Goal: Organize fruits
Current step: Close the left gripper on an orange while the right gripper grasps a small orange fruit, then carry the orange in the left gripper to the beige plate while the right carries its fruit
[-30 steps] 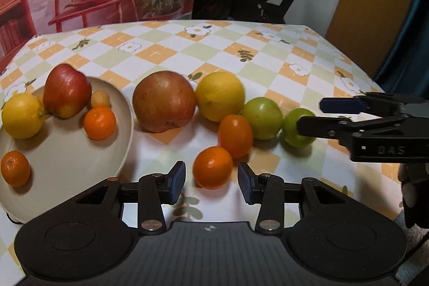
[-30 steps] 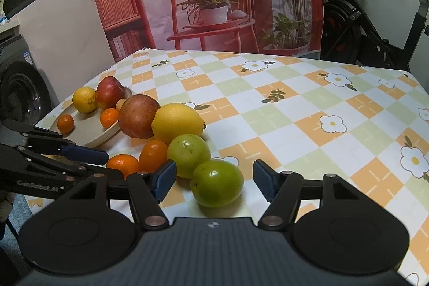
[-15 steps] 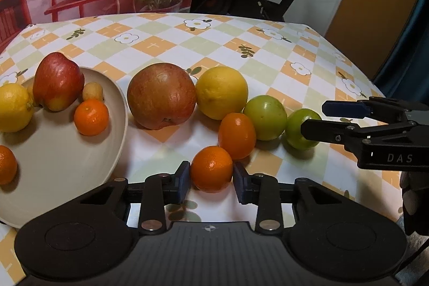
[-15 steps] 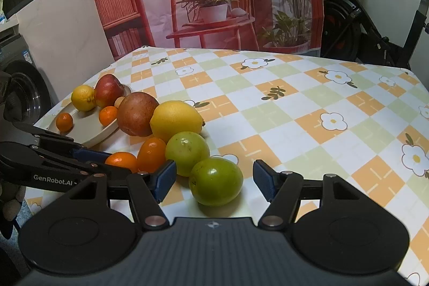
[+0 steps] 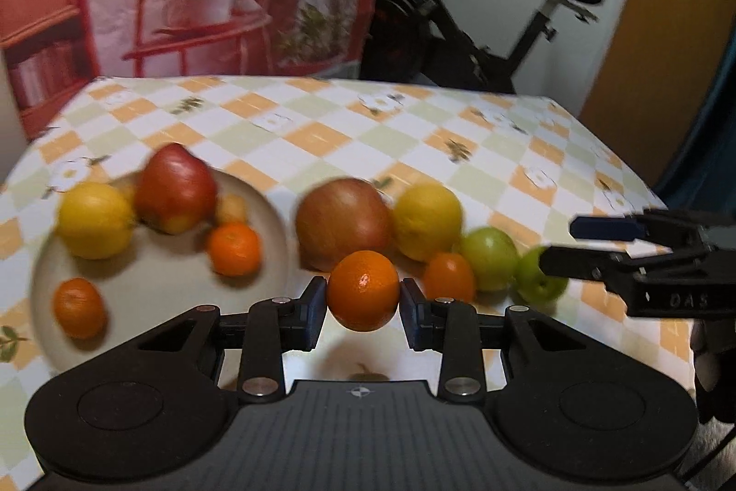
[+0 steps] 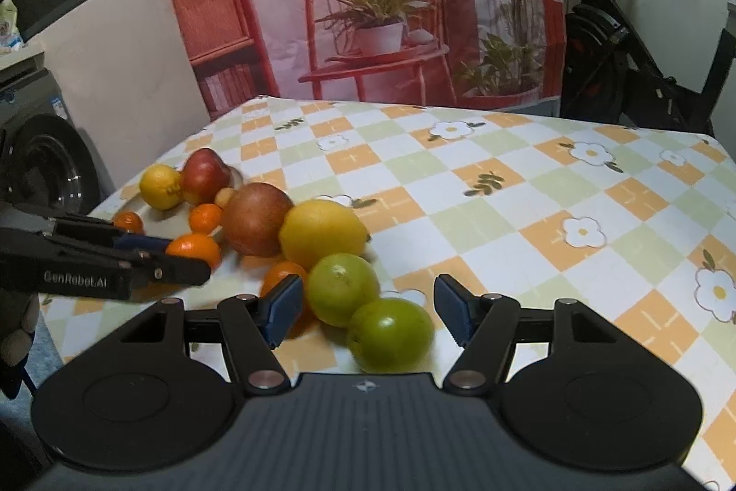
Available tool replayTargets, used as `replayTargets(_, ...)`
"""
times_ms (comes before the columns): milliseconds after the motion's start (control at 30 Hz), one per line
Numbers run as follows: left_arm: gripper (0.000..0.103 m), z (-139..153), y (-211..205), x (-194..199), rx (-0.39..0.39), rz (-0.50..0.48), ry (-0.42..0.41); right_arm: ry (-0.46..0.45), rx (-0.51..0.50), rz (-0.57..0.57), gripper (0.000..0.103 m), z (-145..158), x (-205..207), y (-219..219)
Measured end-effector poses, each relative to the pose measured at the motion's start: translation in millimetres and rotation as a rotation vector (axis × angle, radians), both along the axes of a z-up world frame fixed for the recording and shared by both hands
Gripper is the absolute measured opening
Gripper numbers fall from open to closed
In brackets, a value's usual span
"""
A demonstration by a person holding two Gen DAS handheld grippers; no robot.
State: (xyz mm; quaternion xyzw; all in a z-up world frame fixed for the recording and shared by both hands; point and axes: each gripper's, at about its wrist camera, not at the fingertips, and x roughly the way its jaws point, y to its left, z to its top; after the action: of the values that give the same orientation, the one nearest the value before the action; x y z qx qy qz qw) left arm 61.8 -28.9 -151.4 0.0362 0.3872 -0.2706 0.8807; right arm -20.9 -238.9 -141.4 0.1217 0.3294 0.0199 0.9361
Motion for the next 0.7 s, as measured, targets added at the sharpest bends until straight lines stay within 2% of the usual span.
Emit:
replayTargets(200,0.036,9.0,27.9,5.3,0.002,0.100,-0.038,0.006,-0.020,0.076,0.061,6.5,13.2,21.9)
replayTargets(400,0.036,15.2,53.7,7.1,-0.022,0.169,-0.050,0.027,-0.100,0.197,0.058,9.4,35.1,58.3)
replayTargets(700,0.036,10.8,82.4,7.0,-0.055,0.219,-0.040,0.095,-0.178,0.235,0.057,-4.0,61.1,81.1)
